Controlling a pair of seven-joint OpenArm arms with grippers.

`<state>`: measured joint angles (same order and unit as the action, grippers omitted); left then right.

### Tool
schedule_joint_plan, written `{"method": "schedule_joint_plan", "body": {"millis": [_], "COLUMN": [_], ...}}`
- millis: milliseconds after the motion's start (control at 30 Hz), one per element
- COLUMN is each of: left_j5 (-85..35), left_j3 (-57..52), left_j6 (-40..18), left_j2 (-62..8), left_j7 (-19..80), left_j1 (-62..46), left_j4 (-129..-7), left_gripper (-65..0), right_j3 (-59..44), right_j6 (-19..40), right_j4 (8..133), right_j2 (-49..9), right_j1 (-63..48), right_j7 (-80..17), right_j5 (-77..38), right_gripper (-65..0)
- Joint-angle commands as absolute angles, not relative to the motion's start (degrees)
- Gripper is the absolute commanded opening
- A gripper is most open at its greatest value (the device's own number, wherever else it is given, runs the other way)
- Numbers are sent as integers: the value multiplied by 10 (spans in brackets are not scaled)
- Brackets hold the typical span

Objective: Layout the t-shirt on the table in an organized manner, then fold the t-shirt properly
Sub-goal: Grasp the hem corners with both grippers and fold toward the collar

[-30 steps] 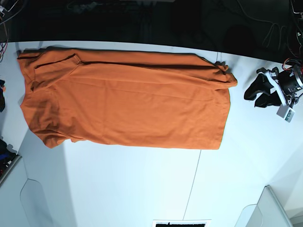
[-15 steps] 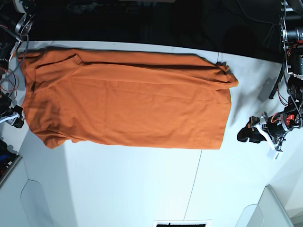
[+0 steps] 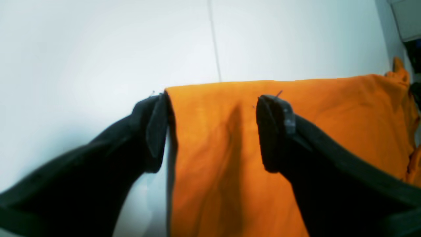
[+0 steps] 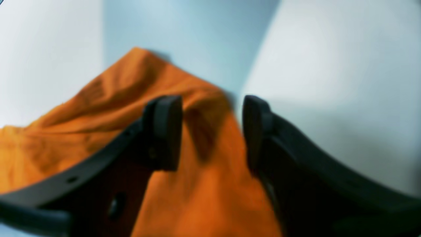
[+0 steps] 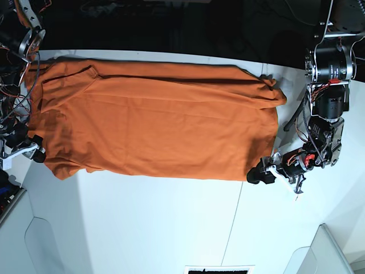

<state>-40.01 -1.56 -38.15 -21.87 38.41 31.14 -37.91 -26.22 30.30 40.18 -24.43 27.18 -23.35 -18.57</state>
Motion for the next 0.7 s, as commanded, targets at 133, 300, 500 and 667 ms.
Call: {"method": "schedule_joint_plan", "body": {"millis": [133,300,500,667], "left_j5": [-369,-358,-399,-533], "left_j3": [37,76,75,75], "left_j6": [-362,-394,-400,-400], "left_j2": [-226,-226,-255,-300], "left_j7": [373,377,446,573], "left_j1": [325,325,323,270], "left_j4": [-385,-385,-431,-556], "left_gripper": [-288,-650,-650,-650], "right_j3": [-192,-163,-164,-165], "right_j6": [309,309,309,309], "right_j4": [408,410,467,581], "right_j2": [-247,-248,-248,-265], "right_j1": [298,310,308,246], "right_j7": [-244,-244,-312,-363], "right_j5": [-184,-179,-181,-237], "right_gripper": [-353,-533,-650,-650]}}
